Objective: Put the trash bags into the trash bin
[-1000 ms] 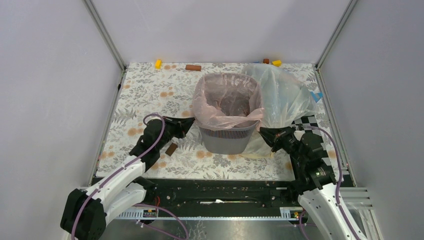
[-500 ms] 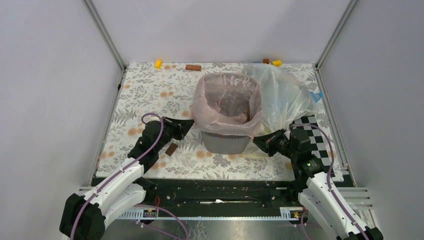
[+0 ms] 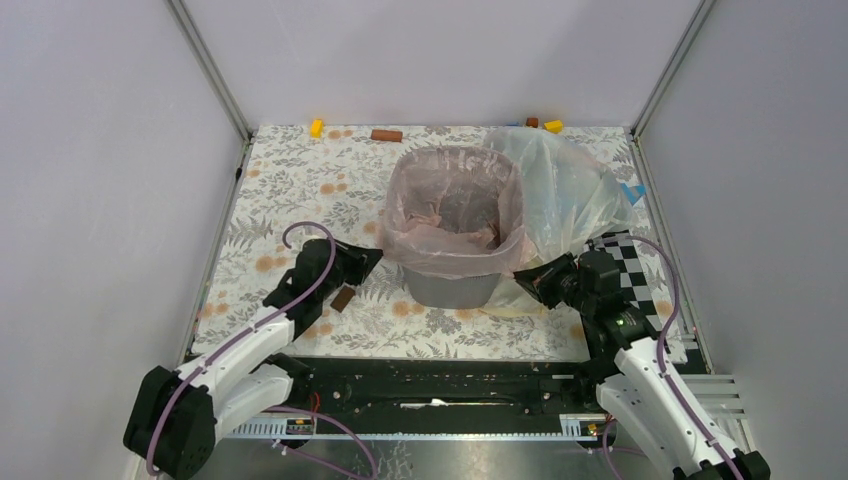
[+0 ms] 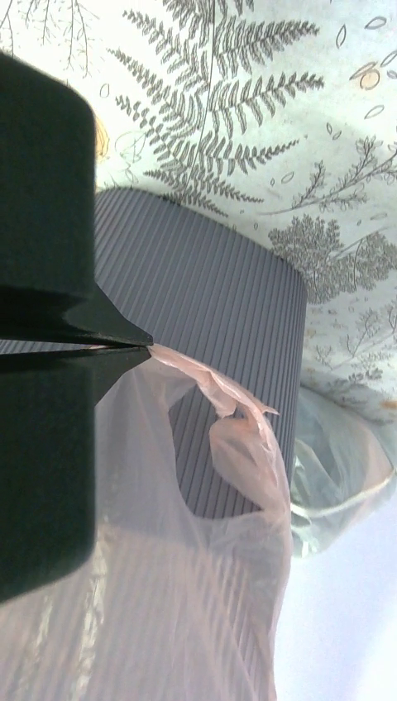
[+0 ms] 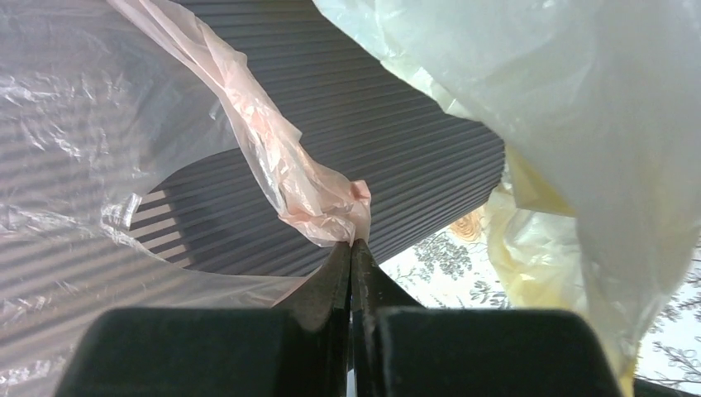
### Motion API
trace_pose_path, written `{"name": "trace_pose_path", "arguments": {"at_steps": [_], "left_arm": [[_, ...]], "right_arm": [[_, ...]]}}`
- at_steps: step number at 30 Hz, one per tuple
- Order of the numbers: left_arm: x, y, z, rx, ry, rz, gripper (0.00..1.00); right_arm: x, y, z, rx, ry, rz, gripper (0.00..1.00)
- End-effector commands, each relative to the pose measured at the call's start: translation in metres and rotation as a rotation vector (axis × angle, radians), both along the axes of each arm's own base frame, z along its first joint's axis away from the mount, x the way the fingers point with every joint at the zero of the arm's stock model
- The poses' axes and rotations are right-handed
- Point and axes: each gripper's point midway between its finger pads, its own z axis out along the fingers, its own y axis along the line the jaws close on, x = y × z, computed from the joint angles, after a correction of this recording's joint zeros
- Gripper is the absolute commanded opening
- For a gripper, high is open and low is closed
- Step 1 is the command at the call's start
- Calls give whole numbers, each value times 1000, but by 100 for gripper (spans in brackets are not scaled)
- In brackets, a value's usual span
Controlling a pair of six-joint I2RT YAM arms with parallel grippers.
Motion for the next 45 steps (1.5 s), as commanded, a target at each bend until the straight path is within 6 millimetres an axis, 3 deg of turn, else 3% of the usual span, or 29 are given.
{"name": "trace_pose_path", "arguments": {"at_steps": [1, 5, 7, 10, 13, 16, 20, 24, 28, 29, 33, 39, 45], "left_arm": [[11, 1, 6, 56, -44, -5, 0], [15, 3, 10, 114, -62, -14, 0], [17, 9, 13, 151, -66, 3, 2], [17, 22, 22, 225, -78, 41, 31], [14, 37, 34, 289, -101, 77, 43], [9, 51, 47, 348, -126, 109, 48], [3, 59, 61, 413, -185, 96, 53], [-4, 46, 65, 482, -283, -49, 59], [-6, 48, 52, 557, -298, -93, 62], [-6, 50, 48, 574, -296, -92, 62], [-8, 53, 45, 596, -326, -91, 63], [-3, 63, 38, 628, -300, -41, 63], [5, 77, 39, 640, -273, 35, 64]], "right_arm": [[8, -15, 4, -126, -52, -30, 1], [12, -22, 17, -187, -117, -30, 13], [13, -36, 24, -254, -146, -74, 29], [13, -56, 40, -364, -216, -117, 41], [13, -66, 60, -446, -308, -116, 44], [13, -64, 76, -510, -395, -46, 49], [11, -46, 76, -539, -480, 107, 60], [9, -19, 66, -492, -546, 265, 66], [12, -2, 50, -416, -582, 323, 68], [16, 5, 57, -369, -642, 315, 69], [24, 25, 52, -248, -686, 338, 69], [39, 61, 45, -231, -687, 397, 69], [65, 112, 57, -238, -734, 427, 69]]}}
